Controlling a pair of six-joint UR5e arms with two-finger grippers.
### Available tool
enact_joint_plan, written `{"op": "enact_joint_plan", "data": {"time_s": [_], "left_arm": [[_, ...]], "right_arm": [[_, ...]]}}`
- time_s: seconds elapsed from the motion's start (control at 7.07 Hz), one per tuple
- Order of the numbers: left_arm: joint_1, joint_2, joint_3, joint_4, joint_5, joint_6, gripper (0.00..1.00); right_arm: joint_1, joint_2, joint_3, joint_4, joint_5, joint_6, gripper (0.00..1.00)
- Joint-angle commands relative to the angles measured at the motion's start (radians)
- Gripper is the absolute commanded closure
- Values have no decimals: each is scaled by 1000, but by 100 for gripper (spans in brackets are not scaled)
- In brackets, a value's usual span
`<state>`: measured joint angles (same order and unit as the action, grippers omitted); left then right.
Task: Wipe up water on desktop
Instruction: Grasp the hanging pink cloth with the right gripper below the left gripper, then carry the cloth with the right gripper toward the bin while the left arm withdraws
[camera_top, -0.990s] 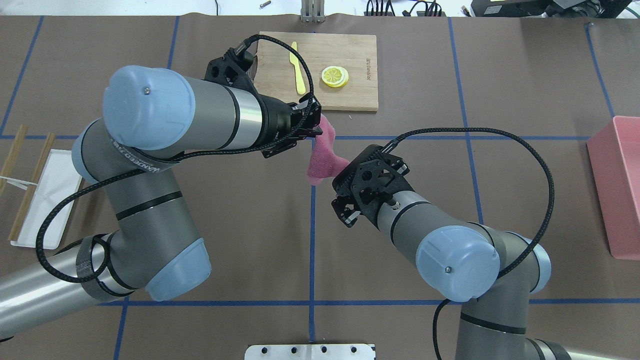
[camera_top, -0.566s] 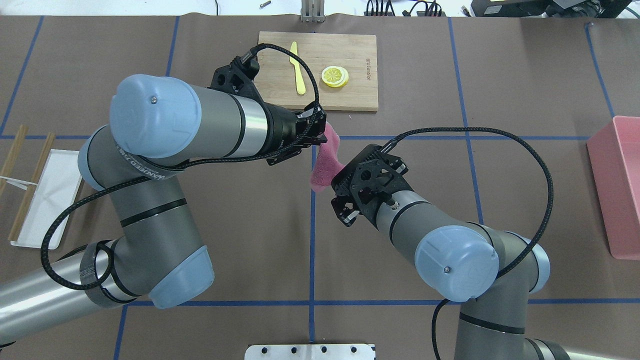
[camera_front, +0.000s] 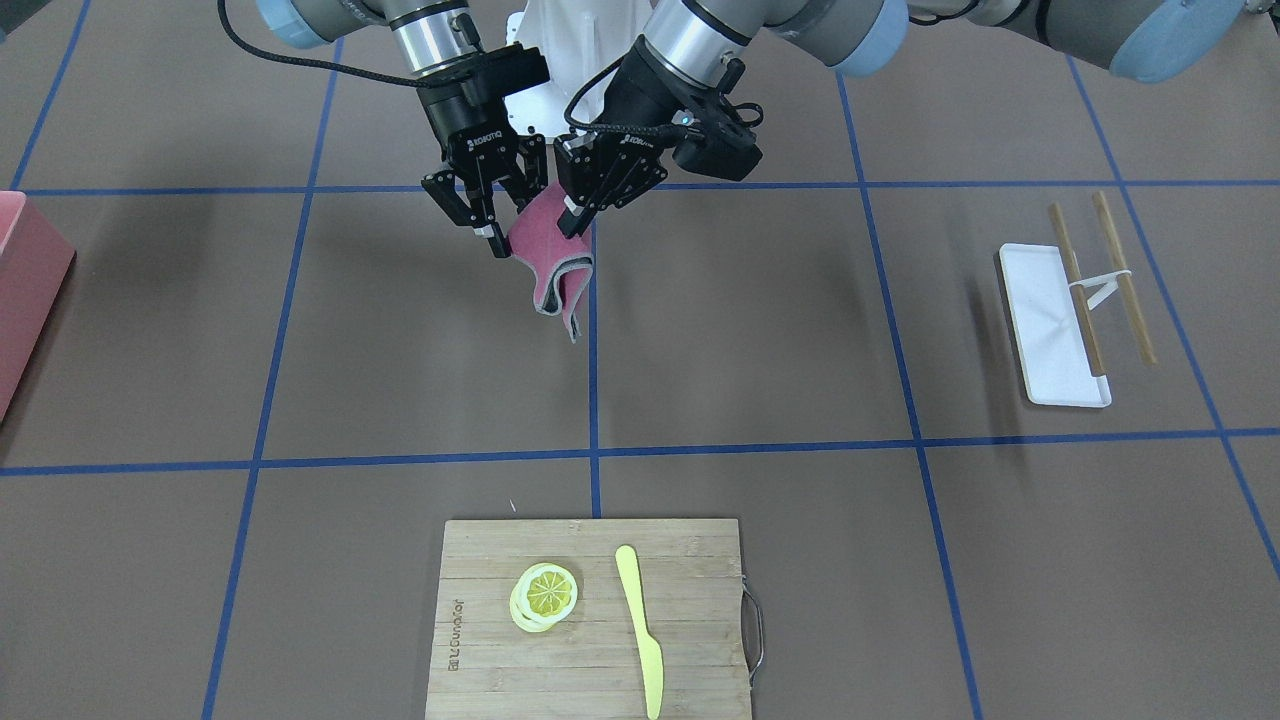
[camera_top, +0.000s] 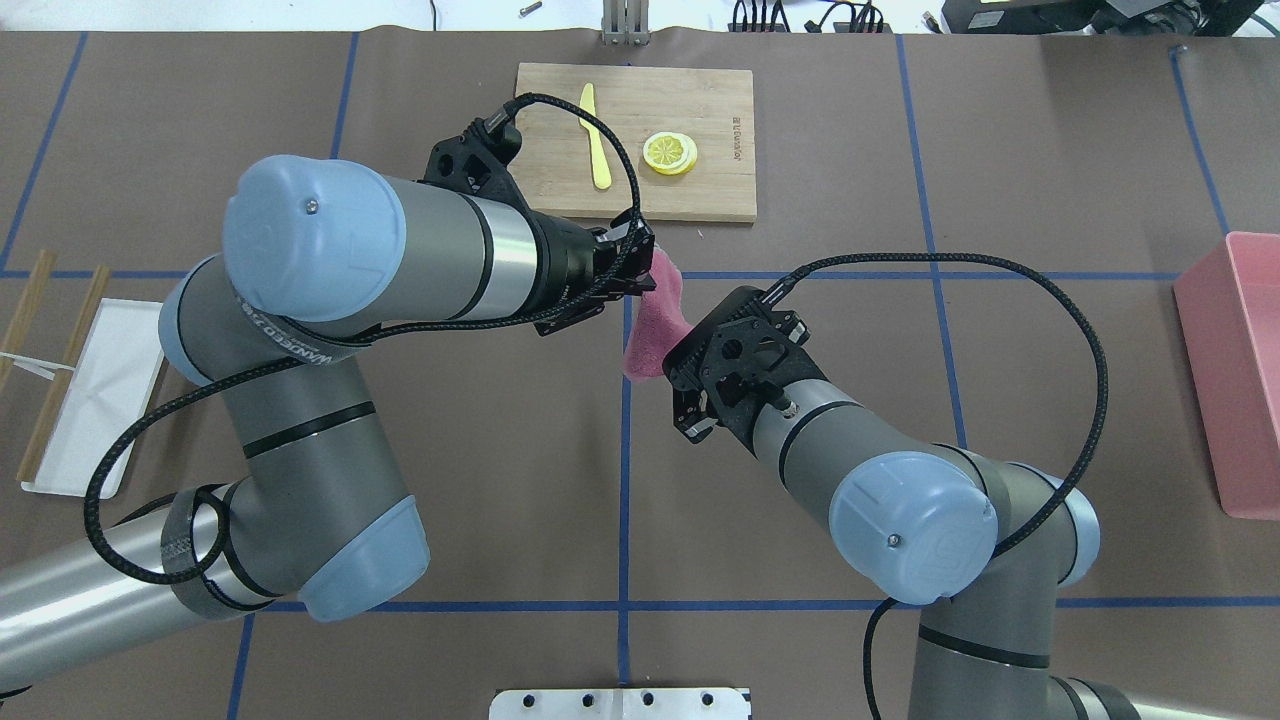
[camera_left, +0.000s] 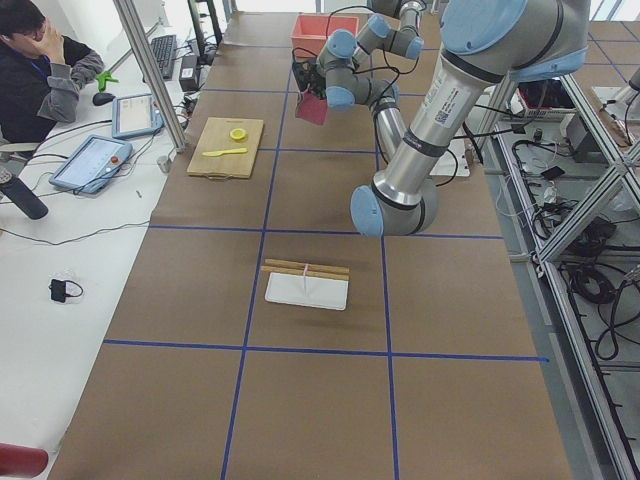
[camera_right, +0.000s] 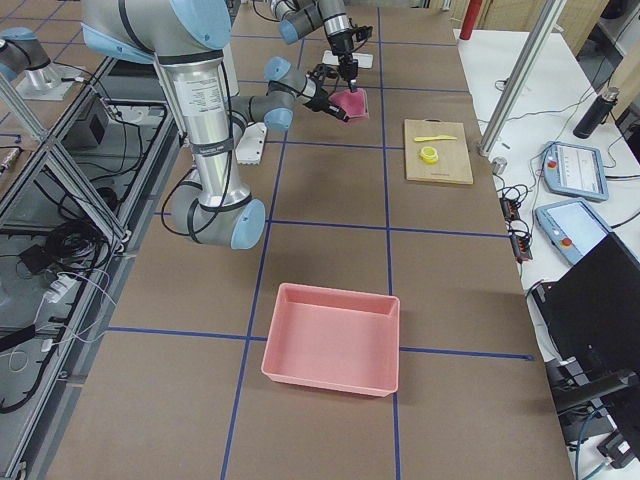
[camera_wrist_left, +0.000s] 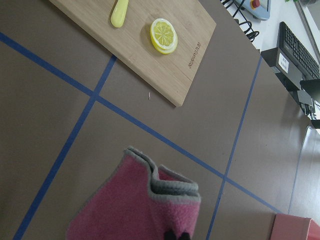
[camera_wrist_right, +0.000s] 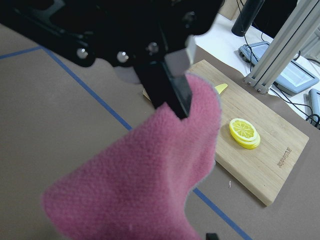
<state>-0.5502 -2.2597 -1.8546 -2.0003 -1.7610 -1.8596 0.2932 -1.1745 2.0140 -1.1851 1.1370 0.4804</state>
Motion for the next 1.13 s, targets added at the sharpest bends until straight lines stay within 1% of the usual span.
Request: {"op": "enact_joint_plan", "data": {"time_s": [0.0, 0.28, 0.42, 0.57, 0.99], "left_arm": [[3, 0, 0, 0, 0, -1, 100], [1, 3, -3, 0, 0, 9, 100], [0, 14, 0, 5, 9, 40, 1], [-8, 23, -6, 8, 40, 99, 2], [-83, 116, -9, 15, 28, 303, 2]], "right_arm": [[4, 0, 2, 1, 1, 1, 100], [9, -4, 12, 2, 3, 6, 100], [15, -1, 12, 5, 4, 7, 100], [21, 1, 20, 7, 4, 9, 100], [52, 3, 26, 13, 4, 17, 100]]}}
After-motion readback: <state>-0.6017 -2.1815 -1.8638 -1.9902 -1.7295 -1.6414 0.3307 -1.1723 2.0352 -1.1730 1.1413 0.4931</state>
